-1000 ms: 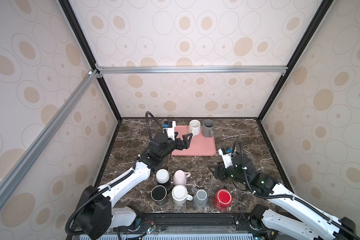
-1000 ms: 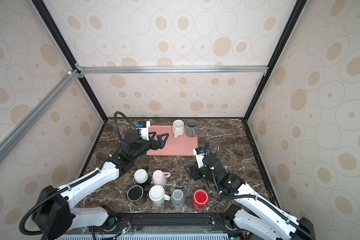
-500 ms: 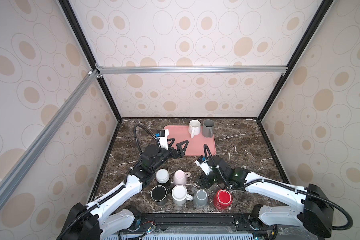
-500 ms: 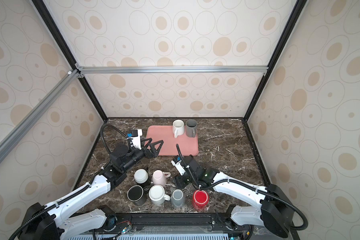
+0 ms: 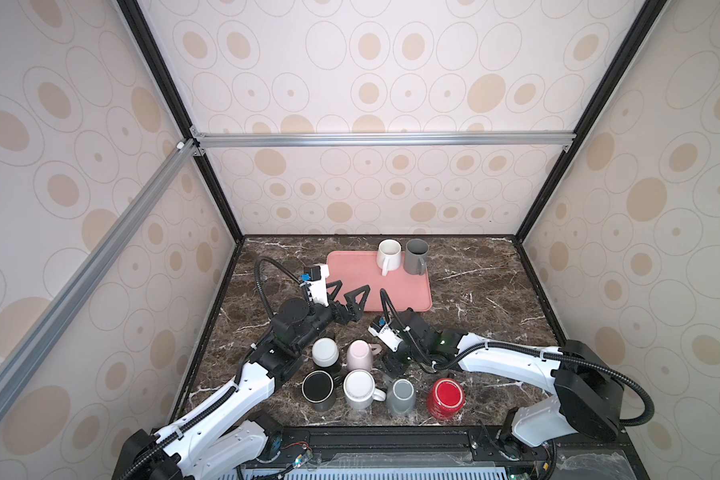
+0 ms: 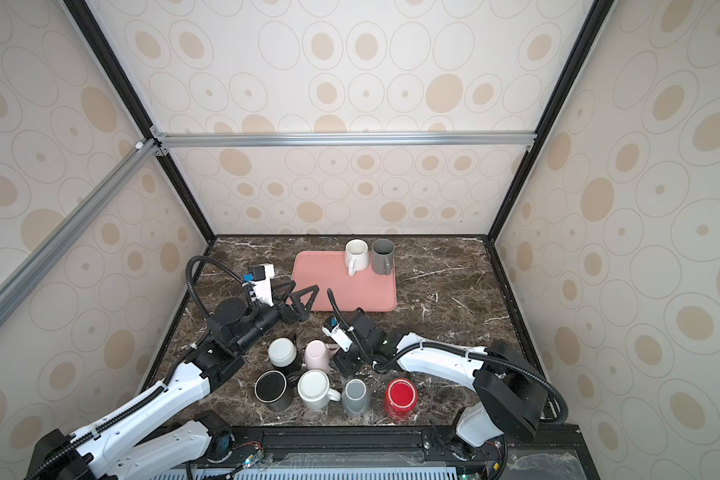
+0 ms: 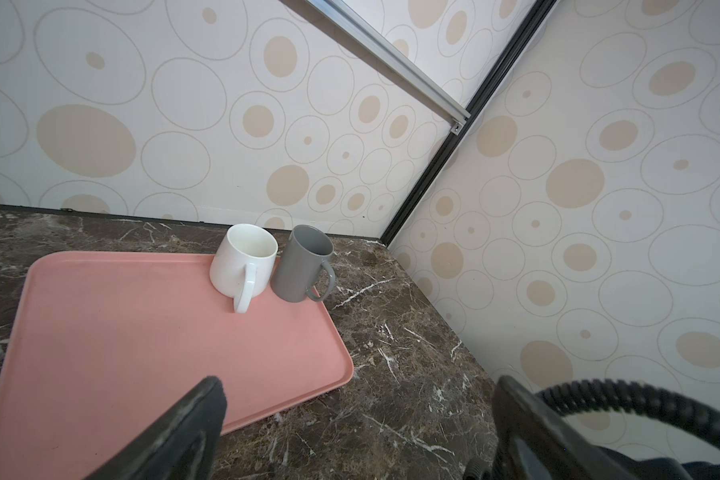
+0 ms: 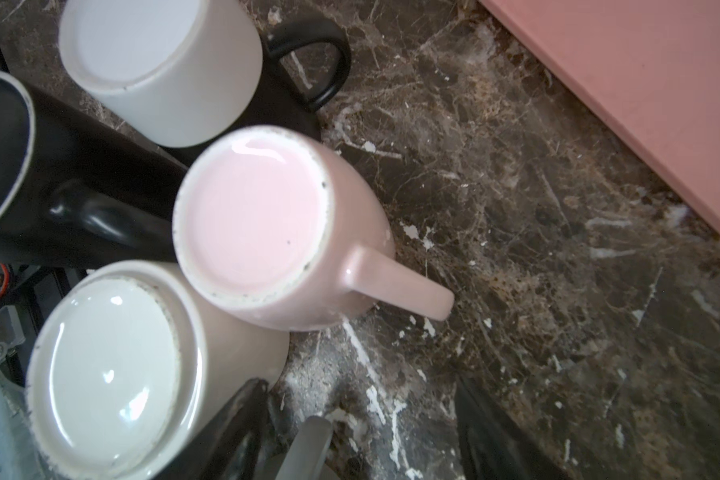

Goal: Turn the mug right side up
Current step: 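Lower the right gripper onto the upside-down pink mug and grasp it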

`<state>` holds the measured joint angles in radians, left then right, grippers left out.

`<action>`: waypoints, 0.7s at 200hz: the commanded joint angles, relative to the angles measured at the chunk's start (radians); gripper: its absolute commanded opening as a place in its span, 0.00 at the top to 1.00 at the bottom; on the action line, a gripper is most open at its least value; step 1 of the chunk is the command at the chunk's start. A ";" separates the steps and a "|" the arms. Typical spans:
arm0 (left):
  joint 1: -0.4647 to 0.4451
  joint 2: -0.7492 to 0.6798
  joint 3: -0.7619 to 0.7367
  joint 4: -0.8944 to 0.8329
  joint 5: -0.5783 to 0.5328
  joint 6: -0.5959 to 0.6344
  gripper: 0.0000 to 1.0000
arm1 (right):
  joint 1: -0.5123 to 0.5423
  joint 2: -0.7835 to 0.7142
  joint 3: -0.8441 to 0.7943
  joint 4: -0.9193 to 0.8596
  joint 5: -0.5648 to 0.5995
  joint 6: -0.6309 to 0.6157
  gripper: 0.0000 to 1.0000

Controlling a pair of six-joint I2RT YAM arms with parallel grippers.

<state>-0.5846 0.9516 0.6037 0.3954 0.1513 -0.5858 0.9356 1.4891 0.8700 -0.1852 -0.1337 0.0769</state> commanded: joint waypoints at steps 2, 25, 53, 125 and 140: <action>-0.006 -0.018 0.005 -0.022 -0.016 0.023 0.01 | 0.005 0.026 0.045 0.045 -0.011 -0.051 0.21; -0.005 -0.020 0.004 -0.024 -0.021 0.027 0.01 | 0.008 0.054 0.059 0.079 -0.018 -0.046 0.17; -0.004 -0.023 0.002 -0.028 -0.022 0.032 0.00 | 0.008 0.095 0.091 0.090 0.016 -0.038 0.17; -0.004 -0.023 0.005 -0.041 -0.033 0.034 0.01 | 0.008 0.175 0.123 0.178 -0.039 -0.016 0.24; -0.006 -0.025 0.011 -0.048 -0.036 0.035 0.01 | 0.008 0.175 0.119 0.200 -0.105 -0.039 0.23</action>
<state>-0.5846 0.9440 0.5987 0.3622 0.1287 -0.5751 0.9367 1.6543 0.9684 -0.0410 -0.1368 0.0689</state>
